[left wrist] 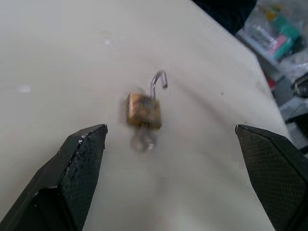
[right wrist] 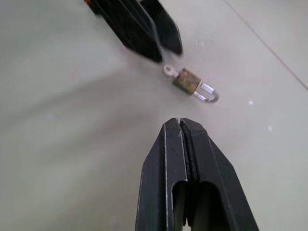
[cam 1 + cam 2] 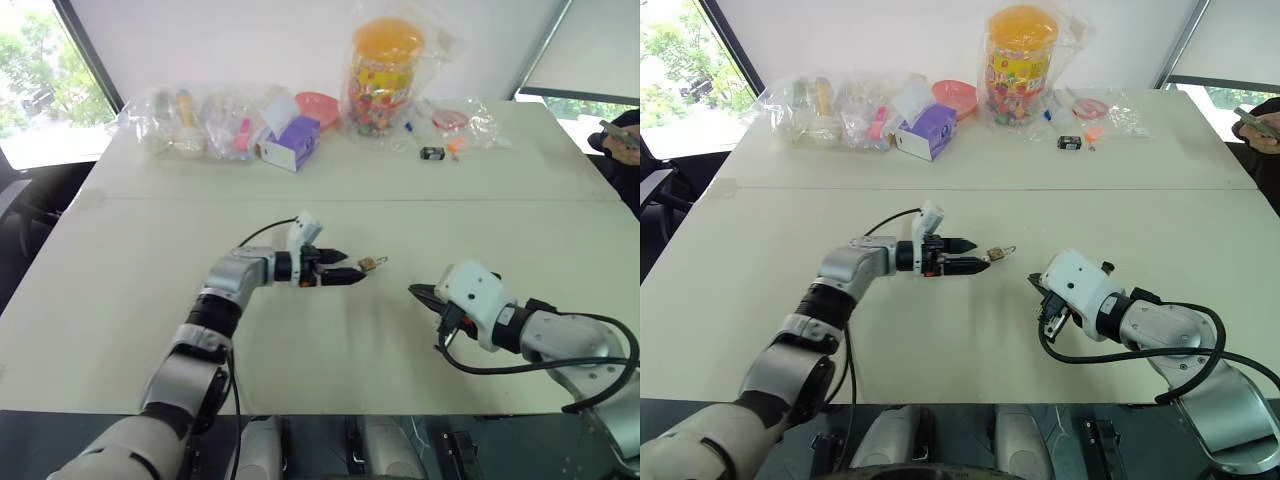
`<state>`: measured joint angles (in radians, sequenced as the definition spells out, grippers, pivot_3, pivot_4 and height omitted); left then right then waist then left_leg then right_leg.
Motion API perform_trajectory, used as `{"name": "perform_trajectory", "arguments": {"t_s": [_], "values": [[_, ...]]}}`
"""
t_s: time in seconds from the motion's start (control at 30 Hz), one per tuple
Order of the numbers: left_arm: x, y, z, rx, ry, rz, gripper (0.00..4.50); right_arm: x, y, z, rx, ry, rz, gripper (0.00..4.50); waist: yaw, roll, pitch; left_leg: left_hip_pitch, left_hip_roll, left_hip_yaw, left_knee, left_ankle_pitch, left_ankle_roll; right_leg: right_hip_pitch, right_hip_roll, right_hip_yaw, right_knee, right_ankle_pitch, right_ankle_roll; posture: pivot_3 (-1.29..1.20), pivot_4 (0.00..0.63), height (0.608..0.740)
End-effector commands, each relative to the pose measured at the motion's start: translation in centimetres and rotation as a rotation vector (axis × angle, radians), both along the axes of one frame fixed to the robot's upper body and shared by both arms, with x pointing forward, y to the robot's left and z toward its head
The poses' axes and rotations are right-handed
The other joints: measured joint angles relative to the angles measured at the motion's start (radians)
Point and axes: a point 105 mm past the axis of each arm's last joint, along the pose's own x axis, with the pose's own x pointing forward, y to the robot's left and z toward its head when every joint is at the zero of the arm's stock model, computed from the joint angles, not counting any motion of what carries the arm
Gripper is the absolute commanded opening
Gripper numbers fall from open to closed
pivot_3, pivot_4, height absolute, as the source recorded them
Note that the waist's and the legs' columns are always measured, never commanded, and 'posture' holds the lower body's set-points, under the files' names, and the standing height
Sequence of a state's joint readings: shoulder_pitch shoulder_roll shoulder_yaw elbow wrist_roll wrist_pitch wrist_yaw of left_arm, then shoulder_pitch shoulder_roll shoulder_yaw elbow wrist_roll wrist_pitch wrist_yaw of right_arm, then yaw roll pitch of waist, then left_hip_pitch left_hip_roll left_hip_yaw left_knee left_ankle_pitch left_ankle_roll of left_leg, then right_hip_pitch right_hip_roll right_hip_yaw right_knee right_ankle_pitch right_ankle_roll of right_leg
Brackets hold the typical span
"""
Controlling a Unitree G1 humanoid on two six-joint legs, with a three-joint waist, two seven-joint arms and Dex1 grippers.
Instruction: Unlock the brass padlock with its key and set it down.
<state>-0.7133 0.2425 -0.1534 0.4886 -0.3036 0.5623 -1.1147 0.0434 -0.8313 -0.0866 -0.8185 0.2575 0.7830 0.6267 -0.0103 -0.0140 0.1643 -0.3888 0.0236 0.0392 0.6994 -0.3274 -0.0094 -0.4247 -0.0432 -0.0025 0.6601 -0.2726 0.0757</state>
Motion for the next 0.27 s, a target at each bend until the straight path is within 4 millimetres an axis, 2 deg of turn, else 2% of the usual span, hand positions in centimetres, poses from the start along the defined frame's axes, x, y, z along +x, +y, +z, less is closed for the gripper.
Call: {"name": "perform_trajectory", "arguments": {"t_s": [0.03,0.27], "values": [[-1.4,1.3,2.2,0.020,-0.134,-0.080,4.47,-0.1,-0.8,1.1,-0.035,-0.038,0.003,0.00,0.001,0.000,0.000,0.000,0.000,0.000,0.000,0.000,0.000,0.000,0.000,0.000,0.000,0.000,0.000,0.00,0.150,0.740],[-3.4,3.4,3.9,0.044,-0.229,-0.123,4.47,-0.1,-1.6,1.9,-0.056,-0.041,0.007,0.00,0.014,0.000,0.000,-0.001,-0.001,0.000,0.000,0.000,0.000,0.000,-0.001,0.000,-0.001,0.000,0.000,0.00,0.150,0.740]]}}
